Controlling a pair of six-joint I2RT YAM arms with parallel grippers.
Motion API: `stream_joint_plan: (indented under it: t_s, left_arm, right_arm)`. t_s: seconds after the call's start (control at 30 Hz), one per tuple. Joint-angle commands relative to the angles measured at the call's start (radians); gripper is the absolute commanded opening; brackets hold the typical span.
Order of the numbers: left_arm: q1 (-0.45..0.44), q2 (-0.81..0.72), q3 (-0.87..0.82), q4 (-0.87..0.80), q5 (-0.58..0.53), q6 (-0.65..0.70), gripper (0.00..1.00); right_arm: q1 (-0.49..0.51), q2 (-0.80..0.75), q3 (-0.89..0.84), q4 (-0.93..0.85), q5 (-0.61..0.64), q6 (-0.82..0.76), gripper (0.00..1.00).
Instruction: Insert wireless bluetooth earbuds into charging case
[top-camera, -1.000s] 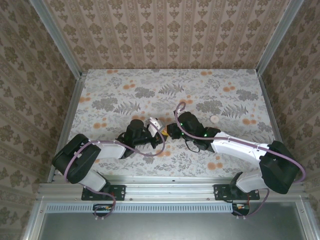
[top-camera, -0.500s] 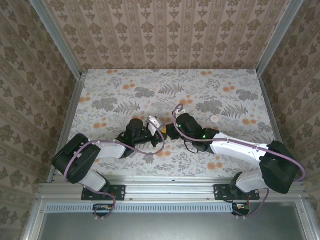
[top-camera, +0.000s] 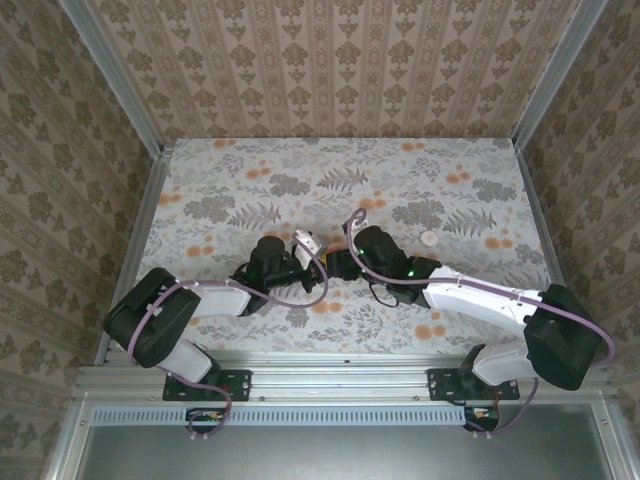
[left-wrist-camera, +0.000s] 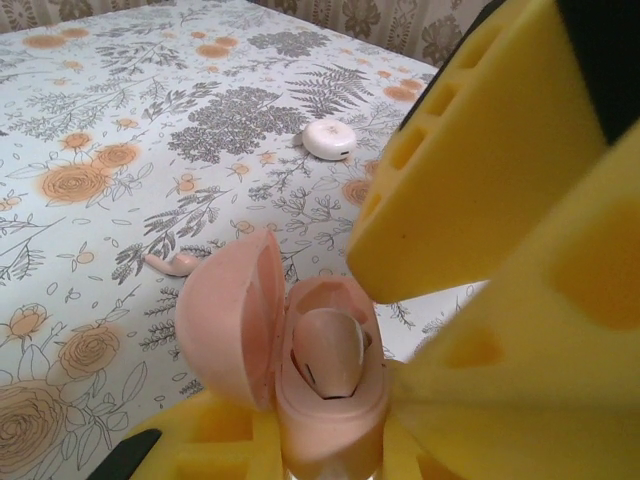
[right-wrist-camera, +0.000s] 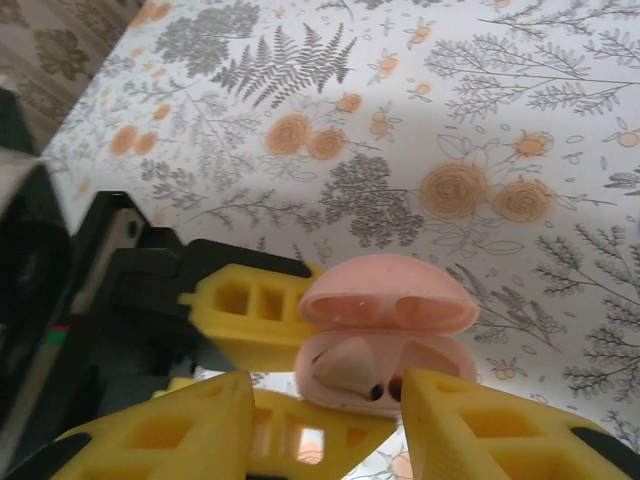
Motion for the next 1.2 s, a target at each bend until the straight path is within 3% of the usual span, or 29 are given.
stream_joint_plan:
  t_s: [0.0,0.47,0.67,0.93,1.17]
  left_arm:
    - [0.004,-0.041,0.01,0.03,0.009,0.009,0.1]
    - [0.017,-0.082,-0.026,-0.002,0.008,0.053,0.1]
    - [0.042,-0.127,-0.071,0.005,-0.025,0.018,0.1]
    - [0.073,-0.205,-0.152,0.017,-0.062,-0.028,0.1]
    - [0.091,-0.351,-0.192,-0.093,-0.099,-0.02,0.1]
  right_arm:
    - [-0.012,-0.066,0.047,-0.027,-0.063,0.003,0.46]
    - [-0.139,-0.149,0.089,-0.16,-0.265,0.063,0.47]
    - [-0.2,-0.13,0.171,-0.329,-0.317,0.038,0.47]
    - [-0.263,-0.043,0.293,-0.536,-0.38,-0.097,0.46]
    - [-0.342,0.137,0.47,-0.784,-0.404,-0.353,0.45]
